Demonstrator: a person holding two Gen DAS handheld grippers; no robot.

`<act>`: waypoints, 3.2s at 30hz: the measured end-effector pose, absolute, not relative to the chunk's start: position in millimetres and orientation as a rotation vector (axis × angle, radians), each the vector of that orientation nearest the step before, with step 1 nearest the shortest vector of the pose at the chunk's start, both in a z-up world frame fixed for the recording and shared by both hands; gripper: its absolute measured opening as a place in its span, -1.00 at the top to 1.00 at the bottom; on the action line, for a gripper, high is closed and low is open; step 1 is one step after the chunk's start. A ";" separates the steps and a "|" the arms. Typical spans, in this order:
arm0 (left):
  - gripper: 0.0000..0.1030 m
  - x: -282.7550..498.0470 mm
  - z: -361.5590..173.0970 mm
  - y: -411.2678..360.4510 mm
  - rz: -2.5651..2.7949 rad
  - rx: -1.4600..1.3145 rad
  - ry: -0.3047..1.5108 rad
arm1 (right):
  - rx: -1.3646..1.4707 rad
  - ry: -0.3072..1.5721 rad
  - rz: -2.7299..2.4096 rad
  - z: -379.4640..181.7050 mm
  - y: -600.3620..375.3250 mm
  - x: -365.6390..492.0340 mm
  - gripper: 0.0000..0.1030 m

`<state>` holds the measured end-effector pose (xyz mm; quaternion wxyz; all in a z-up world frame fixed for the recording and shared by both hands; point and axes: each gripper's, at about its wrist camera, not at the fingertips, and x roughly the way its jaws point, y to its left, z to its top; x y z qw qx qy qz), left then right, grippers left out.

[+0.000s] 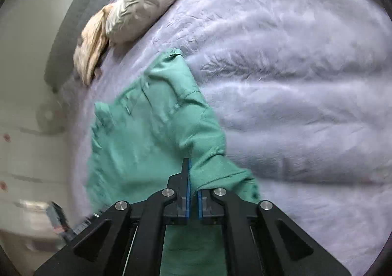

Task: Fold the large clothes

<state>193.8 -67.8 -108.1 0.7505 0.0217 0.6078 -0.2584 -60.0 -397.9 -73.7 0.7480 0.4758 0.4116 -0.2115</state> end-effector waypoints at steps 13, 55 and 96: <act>0.55 196.6 -86.7 -62.3 -0.435 0.187 1.268 | 0.902 0.994 -0.267 -51.4 -397.1 -70.1 -0.14; -0.11 188.4 -82.7 -86.4 -0.345 0.326 1.217 | 0.647 1.110 -0.373 -55.8 -386.8 -14.7 0.81; -1.00 120.2 -31.5 -59.8 -0.311 0.395 1.264 | 0.750 1.227 -0.307 -37.4 -325.6 -53.0 0.74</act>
